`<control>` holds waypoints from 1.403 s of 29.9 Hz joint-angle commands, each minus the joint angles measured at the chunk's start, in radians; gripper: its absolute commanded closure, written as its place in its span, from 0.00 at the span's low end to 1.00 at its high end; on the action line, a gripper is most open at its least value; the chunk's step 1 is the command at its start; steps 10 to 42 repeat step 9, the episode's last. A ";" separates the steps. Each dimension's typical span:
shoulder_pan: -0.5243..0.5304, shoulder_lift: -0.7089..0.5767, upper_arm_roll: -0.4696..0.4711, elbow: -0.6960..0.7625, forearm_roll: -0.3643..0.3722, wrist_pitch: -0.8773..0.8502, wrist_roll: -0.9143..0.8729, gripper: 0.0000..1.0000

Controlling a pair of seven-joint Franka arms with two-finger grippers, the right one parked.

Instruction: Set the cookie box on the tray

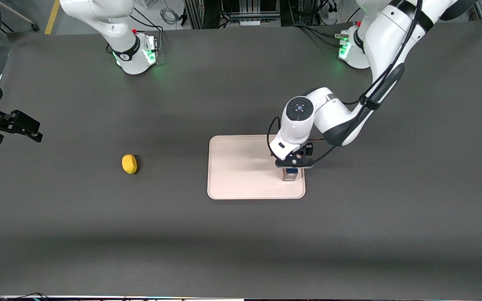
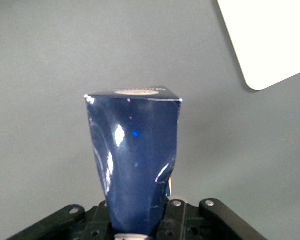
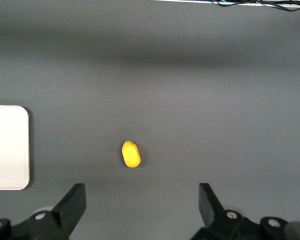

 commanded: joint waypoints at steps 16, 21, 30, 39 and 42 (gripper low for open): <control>-0.005 0.036 0.029 0.006 0.003 0.042 0.017 0.00; -0.005 0.036 0.029 0.006 0.003 0.042 0.017 0.00; -0.005 0.036 0.029 0.006 0.003 0.042 0.017 0.00; -0.005 0.036 0.029 0.006 0.003 0.042 0.017 0.00; -0.005 0.036 0.029 0.006 0.003 0.042 0.017 0.00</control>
